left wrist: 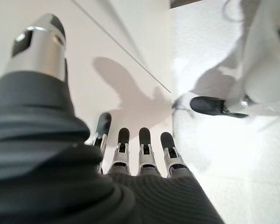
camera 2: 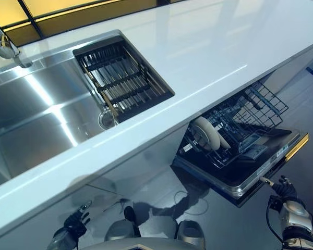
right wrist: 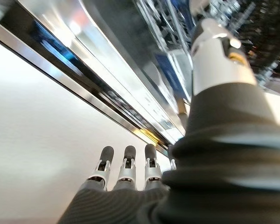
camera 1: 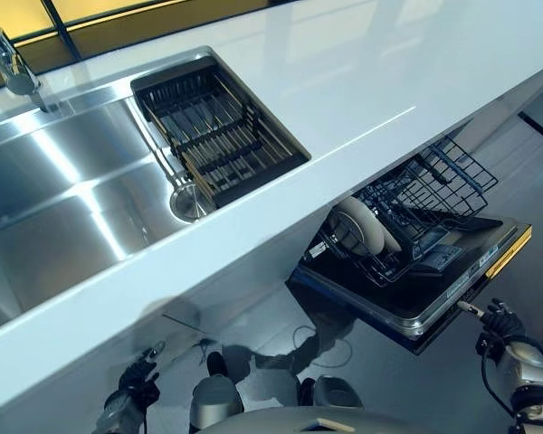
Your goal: Take plates into dishwasher
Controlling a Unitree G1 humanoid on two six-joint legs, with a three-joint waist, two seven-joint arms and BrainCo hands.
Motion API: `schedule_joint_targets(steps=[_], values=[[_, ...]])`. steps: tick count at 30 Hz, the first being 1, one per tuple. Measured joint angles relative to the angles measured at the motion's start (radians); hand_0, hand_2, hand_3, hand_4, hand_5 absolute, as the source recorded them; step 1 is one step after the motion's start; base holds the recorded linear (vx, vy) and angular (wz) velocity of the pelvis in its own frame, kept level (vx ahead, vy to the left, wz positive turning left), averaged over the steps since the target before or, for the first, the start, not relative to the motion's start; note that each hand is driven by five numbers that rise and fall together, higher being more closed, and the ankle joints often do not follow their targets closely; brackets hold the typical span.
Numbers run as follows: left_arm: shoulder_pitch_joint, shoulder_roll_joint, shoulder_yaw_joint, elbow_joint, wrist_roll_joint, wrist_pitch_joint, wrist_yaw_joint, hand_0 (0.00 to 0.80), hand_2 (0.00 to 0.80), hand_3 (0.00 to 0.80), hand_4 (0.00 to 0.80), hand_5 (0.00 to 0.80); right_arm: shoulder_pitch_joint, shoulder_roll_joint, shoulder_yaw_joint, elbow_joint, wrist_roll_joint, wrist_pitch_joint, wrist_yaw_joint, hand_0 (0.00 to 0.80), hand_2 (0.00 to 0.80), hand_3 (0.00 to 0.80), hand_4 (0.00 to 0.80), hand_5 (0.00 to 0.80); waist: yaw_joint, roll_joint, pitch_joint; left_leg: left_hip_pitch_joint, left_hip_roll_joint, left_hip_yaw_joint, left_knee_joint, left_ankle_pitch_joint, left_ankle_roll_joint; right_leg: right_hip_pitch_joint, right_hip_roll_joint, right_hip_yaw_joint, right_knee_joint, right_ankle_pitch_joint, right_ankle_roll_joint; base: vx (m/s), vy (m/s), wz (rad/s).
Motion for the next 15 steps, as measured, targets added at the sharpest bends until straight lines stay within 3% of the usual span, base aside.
schedule_joint_targets(steps=[2,4,7,10,15], values=[[-0.009,-0.025,0.005,-0.007,-0.026,0.001,0.011,0.0,0.0,0.0,0.0,0.0,-0.01,-0.003,-0.004,0.011,0.026,0.0,-0.014,0.0,0.0,0.0,0.0,0.0,0.006,0.029,-0.008,-0.025,0.034,-0.091,0.027,0.001,-0.003,0.035,0.045,-0.015,-0.07,0.03,-0.029,-0.234,-0.234,-0.09],[-0.026,-0.044,0.004,-0.022,-0.06,0.001,0.023,0.0,0.0,0.0,0.0,0.0,0.015,0.002,-0.003,0.021,0.058,0.009,-0.014,0.0,0.0,0.0,0.0,0.0,0.002,0.055,-0.021,-0.03,0.061,-0.128,0.026,0.012,-0.012,0.036,0.077,-0.02,-0.08,0.034,-0.049,-0.189,-0.178,0.12],[-0.03,-0.072,0.004,-0.034,-0.088,0.0,0.026,0.0,0.0,0.0,0.0,0.0,0.027,0.006,-0.003,0.027,0.107,0.017,0.002,0.0,0.0,0.0,0.0,0.0,-0.021,0.073,-0.02,-0.037,0.08,-0.14,0.02,0.024,-0.031,0.036,0.1,-0.025,-0.089,0.041,-0.062,-0.084,-0.121,0.05],[-0.034,-0.089,0.004,-0.034,-0.087,-0.001,0.026,0.0,0.0,0.0,0.0,0.0,0.042,0.01,-0.007,0.051,0.168,0.033,0.047,0.0,0.0,0.0,0.0,0.0,-0.025,0.075,-0.014,-0.032,0.083,-0.142,0.011,0.035,-0.07,0.039,0.104,-0.027,-0.089,0.042,-0.06,-0.046,-0.106,0.02],[-0.035,-0.087,0.029,-0.028,-0.087,-0.001,0.022,0.0,0.0,0.0,0.0,0.0,0.036,0.038,-0.013,0.143,0.237,0.063,0.149,0.0,0.0,0.0,0.0,0.0,-0.02,0.061,0.005,-0.017,0.063,-0.154,0.002,0.039,-0.077,0.064,0.087,-0.044,-0.096,0.046,-0.049,-0.016,-0.084,0.1]])
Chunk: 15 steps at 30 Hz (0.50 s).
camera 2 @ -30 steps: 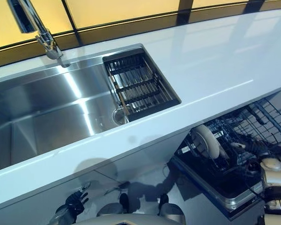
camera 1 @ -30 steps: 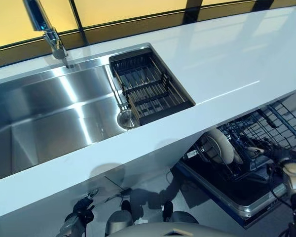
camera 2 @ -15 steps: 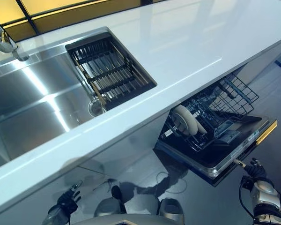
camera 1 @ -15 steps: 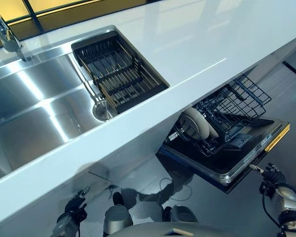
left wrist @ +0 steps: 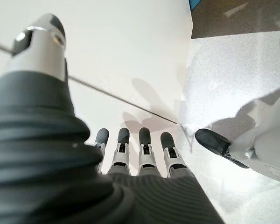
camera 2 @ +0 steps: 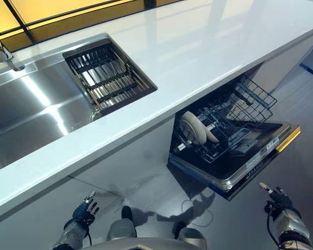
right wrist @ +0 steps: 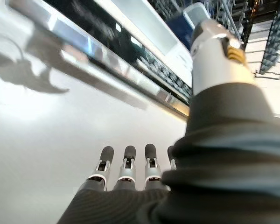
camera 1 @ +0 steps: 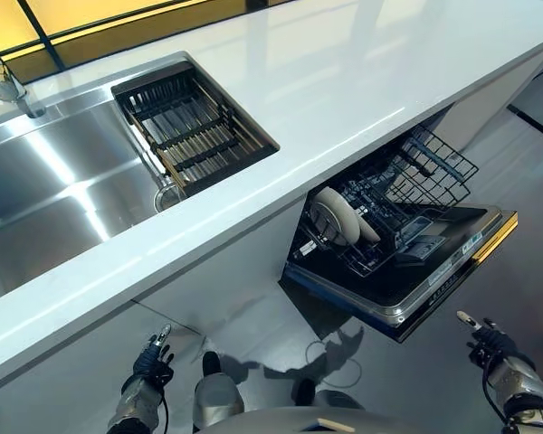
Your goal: Take plates into dishwasher
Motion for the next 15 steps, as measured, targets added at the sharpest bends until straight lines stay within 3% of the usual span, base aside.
schedule_joint_targets(steps=[4,11,15], values=[[0.001,0.011,0.003,0.001,0.0,-0.005,-0.004,0.0,0.0,0.0,0.0,0.0,-0.01,0.006,-0.003,0.038,0.002,0.011,0.032,0.0,0.0,0.0,0.0,0.0,0.002,0.03,0.021,0.002,-0.003,-0.013,0.003,0.001,0.001,0.01,-0.001,-0.008,0.001,0.0,0.002,-0.036,-0.056,0.1],[-0.002,0.012,0.001,0.0,-0.002,-0.012,-0.03,0.0,0.0,0.0,0.0,0.0,-0.047,0.01,-0.004,0.066,0.043,0.026,0.053,0.0,0.0,0.0,0.0,0.0,0.002,0.125,0.083,-0.024,-0.001,-0.039,0.009,0.015,0.001,-0.023,-0.001,-0.019,0.061,-0.02,-0.002,-0.087,0.004,0.08],[-0.007,0.008,-0.002,-0.003,-0.012,-0.024,-0.042,0.0,0.0,0.0,0.0,0.0,-0.067,0.012,-0.004,0.069,0.066,0.028,0.057,0.0,0.0,0.0,0.0,0.0,0.001,0.152,0.115,-0.041,-0.003,-0.048,0.008,0.024,0.005,-0.05,-0.007,-0.028,0.092,-0.031,-0.002,-0.067,0.032,0.07]])
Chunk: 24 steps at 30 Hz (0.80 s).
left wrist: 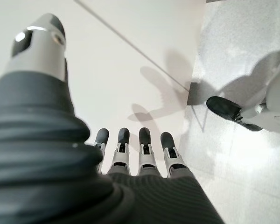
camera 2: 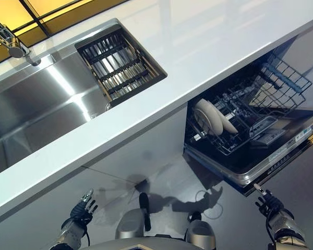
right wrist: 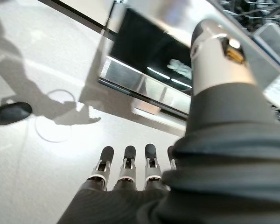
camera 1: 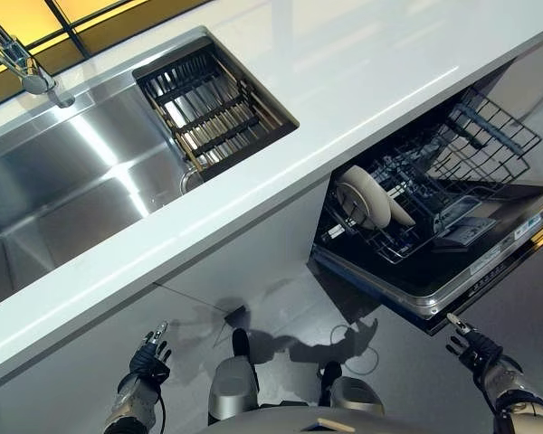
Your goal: Take plates into dishwasher
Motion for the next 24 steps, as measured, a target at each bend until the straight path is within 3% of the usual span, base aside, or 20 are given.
schedule_joint_targets(steps=[5,14,24], values=[[0.004,-0.014,-0.003,-0.011,-0.032,-0.005,-0.026,0.0,0.0,0.0,0.0,0.0,-0.031,-0.007,-0.004,-0.008,0.033,-0.036,0.005,0.0,0.0,0.0,0.0,0.0,-0.002,0.054,0.042,-0.045,-0.009,-0.017,-0.004,0.021,0.007,-0.082,-0.019,-0.007,0.099,-0.037,0.001,-0.1,0.025,0.07],[0.014,-0.015,-0.001,-0.022,-0.039,-0.023,-0.045,0.0,0.0,0.0,0.0,0.0,-0.037,-0.059,-0.003,-0.043,0.035,-0.121,0.079,0.0,0.0,0.0,0.0,0.0,-0.002,0.091,0.088,-0.068,-0.034,-0.024,-0.003,0.034,0.019,-0.186,-0.076,-0.002,0.29,-0.119,-0.006,0.006,0.031,0.04],[0.048,-0.026,0.007,-0.022,-0.038,-0.022,-0.073,0.0,0.0,0.0,0.0,0.0,-0.038,-0.105,0.042,-0.05,0.029,-0.128,0.113,0.0,0.0,0.0,0.0,0.0,-0.001,0.118,0.096,-0.05,-0.047,-0.06,-0.001,0.04,0.021,-0.175,-0.078,-0.001,0.316,-0.127,-0.009,0.079,0.037,0.01]])
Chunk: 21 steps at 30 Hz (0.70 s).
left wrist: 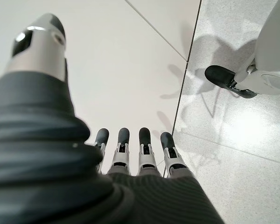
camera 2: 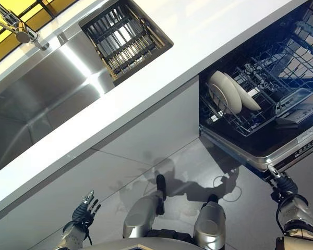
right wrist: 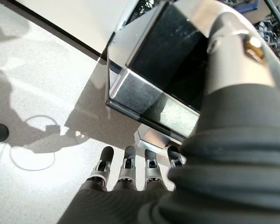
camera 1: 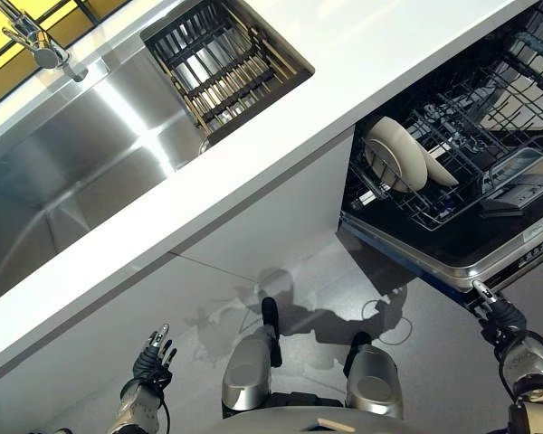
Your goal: Take plates into dishwasher
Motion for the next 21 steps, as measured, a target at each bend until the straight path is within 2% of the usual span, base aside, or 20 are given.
schedule_joint_targets(steps=[17,21], values=[[0.06,-0.032,0.004,0.005,0.021,0.004,-0.008,0.0,0.0,0.0,0.0,0.0,0.0,-0.087,0.096,-0.05,-0.016,0.098,0.013,0.0,0.0,0.0,0.0,0.0,0.007,0.007,-0.012,0.09,-0.015,-0.043,-0.024,0.0,0.003,0.119,0.001,-0.021,-0.039,0.01,0.008,0.071,0.012,0.04],[0.087,-0.034,0.016,0.009,0.048,0.006,-0.009,0.0,0.0,0.0,0.0,0.0,0.0,-0.097,0.132,-0.07,-0.016,0.1,0.024,0.0,0.0,0.0,0.0,0.0,0.016,-0.003,-0.061,0.098,-0.018,-0.059,-0.034,0.004,0.006,0.15,0.005,-0.04,-0.076,0.024,0.013,0.026,-0.019,0.13]])
